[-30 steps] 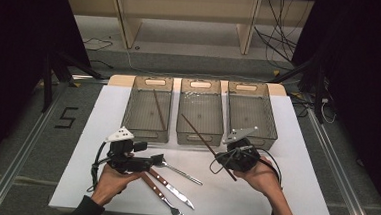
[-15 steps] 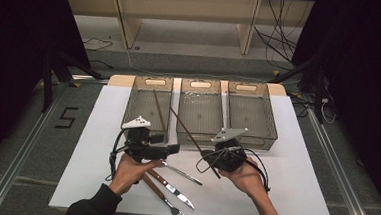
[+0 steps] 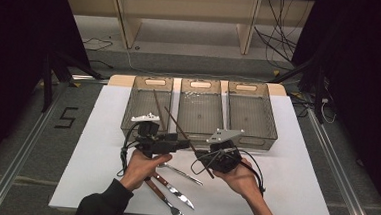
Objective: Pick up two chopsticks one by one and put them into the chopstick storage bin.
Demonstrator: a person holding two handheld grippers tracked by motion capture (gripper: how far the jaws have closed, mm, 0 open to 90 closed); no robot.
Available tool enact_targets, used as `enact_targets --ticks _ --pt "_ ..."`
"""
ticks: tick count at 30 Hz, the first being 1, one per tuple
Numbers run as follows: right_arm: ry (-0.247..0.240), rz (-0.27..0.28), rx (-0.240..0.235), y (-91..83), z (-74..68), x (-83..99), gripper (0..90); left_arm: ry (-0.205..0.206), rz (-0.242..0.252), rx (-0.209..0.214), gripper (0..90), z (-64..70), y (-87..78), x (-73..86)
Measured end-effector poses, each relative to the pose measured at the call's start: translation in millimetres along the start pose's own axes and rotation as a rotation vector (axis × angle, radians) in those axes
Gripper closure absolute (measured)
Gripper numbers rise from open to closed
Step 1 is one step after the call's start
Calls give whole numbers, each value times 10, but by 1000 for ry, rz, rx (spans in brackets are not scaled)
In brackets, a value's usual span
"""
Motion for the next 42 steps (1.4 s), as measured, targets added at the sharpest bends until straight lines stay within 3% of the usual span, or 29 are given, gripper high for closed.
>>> enact_targets --ticks 11,18,26,33,37,42 --pt "-1 27 9 -24 -1 -44 853 -26 -13 64 624 79 87 -40" --pt "2 39 10 -18 -15 -61 853 -28 -17 74 755 88 103 -29" --pt "6 61 0 -11 -20 -72 841 -48 -36 128 836 138 80 -52" --pt "13 74 -20 -105 4 -58 628 -15 -17 84 843 11 -74 -197" --pt "25 50 -2 -137 42 27 481 -27 7 53 844 -138 -228 -361" --pt "36 12 5 -133 46 148 376 -47 42 7 843 -384 -438 -600"
Point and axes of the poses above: each handheld gripper's, and its own axes: y roughly forward along the jaws, x roughly out of its underside, z roughly to its right, the point moved 10 cm from there along y, roughly forward along the jaws, and after that the axes turned 10 degrees about -y, right-handed, at the moved point
